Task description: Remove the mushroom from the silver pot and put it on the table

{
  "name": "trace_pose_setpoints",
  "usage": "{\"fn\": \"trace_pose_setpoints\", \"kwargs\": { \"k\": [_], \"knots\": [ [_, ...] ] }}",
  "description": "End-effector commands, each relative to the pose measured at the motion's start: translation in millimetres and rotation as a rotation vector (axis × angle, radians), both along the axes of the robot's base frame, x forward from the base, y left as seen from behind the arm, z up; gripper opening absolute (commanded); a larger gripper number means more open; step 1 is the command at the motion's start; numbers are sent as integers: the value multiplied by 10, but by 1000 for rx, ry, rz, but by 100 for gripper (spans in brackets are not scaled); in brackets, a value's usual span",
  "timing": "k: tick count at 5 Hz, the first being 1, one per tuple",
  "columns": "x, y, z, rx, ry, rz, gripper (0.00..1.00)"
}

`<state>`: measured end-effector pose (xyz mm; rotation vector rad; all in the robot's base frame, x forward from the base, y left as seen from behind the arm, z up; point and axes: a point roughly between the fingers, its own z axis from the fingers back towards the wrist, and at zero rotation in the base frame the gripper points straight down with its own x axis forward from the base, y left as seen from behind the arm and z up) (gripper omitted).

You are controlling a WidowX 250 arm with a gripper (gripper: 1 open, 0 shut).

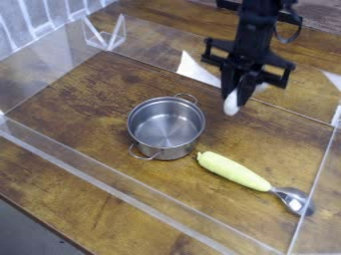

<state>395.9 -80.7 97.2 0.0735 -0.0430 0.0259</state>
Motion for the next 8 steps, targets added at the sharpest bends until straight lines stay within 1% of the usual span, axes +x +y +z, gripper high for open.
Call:
{"fn": "trace_pose_setpoints", "kwargs": {
  "k": [1,2,3,4,5,6,7,8],
  "knots": [
    [161,-18,6,-26,-43,15,0],
    [238,-66,-161,-29,-31,18,0],
    [253,-68,-155,-24,-22,-55,100],
    [280,-66,-123,-19,-13,-126,0],
    [273,-83,-84,-19,-6,-106,100],
    [258,-92,11,-20,-10,-82,100],
    [349,-53,80,-23,-13,-46,100],
    [409,-12,148,-23,-8,-16,100]
  ]
}}
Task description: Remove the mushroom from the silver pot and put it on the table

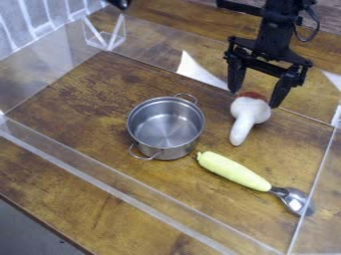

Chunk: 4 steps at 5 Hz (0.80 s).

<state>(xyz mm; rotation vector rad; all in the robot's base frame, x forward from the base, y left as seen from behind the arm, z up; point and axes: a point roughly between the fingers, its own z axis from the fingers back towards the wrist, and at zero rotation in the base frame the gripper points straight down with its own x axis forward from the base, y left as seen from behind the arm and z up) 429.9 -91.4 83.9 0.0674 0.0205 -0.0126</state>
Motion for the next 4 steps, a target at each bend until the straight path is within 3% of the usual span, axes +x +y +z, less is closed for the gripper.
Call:
{"fn": "trace_pose_setpoints", "kwargs": {
  "k": [1,2,4],
  "knots": [
    [48,179,325,-15,-56,-10,100],
    [30,270,400,-16,-48,-42,100],
    [7,331,463,-16,-49,-19,100]
  ]
}}
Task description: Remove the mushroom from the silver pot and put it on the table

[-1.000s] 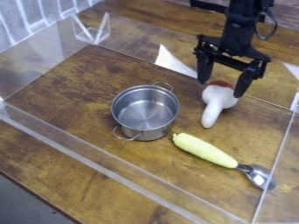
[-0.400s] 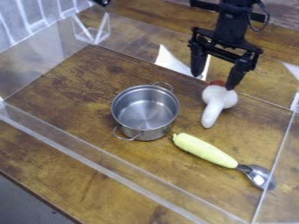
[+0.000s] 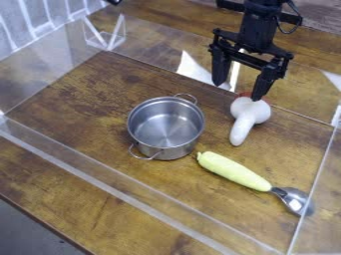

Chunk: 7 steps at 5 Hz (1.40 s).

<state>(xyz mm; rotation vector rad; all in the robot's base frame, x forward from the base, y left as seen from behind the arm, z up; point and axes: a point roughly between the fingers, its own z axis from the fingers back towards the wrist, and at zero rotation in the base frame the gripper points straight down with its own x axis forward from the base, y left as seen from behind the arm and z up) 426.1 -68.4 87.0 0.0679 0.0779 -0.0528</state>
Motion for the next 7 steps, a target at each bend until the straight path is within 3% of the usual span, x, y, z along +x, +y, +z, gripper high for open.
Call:
{"fn": "trace_pose_setpoints", "kwargs": {
  "k": [1,3,4,6,7],
  "knots": [
    [37,127,471,-19,-113,32,100],
    [109,210,522,-14,-148,174,100],
    [138,244,765,-16,-164,169,100],
    [-6,309,981,-31,-178,120,100],
    [-111,321,929,-47,-187,77,100]
  ]
}}
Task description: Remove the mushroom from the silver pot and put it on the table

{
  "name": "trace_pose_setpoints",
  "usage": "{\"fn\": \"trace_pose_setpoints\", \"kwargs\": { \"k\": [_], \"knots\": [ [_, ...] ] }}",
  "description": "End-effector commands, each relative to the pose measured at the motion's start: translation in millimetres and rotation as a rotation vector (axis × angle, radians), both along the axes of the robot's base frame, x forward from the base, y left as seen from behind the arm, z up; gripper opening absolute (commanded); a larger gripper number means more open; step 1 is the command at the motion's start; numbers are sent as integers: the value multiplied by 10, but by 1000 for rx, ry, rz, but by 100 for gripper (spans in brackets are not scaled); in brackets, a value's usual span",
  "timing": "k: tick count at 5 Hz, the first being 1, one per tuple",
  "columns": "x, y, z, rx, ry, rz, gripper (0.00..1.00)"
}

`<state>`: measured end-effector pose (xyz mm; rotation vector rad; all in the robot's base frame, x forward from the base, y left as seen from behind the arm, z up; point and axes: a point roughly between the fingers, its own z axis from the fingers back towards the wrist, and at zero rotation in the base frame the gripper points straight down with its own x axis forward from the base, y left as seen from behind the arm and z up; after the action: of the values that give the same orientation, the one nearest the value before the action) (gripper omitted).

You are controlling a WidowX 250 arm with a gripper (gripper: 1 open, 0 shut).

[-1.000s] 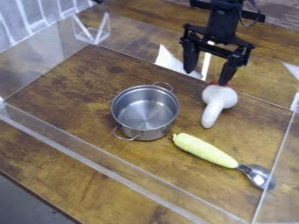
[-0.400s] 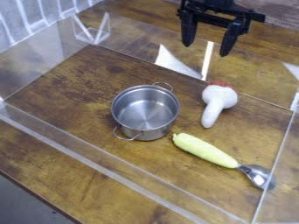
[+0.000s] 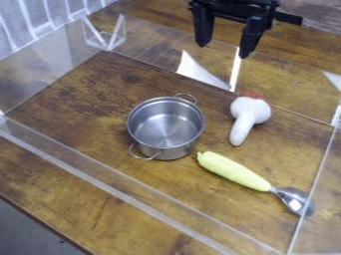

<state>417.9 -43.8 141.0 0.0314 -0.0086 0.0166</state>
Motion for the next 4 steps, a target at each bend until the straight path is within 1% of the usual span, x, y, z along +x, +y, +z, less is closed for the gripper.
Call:
{"fn": "trace_pose_setpoints", "kwargs": {
  "k": [1,2,3,4],
  "knots": [
    [-207,-43,347,-22,-101,4,100],
    [-364,-181,335,-41,-113,-12,100],
    [-484,-120,302,-44,-121,56,0],
    [-562,9,284,-40,-133,117,100]
  ]
}}
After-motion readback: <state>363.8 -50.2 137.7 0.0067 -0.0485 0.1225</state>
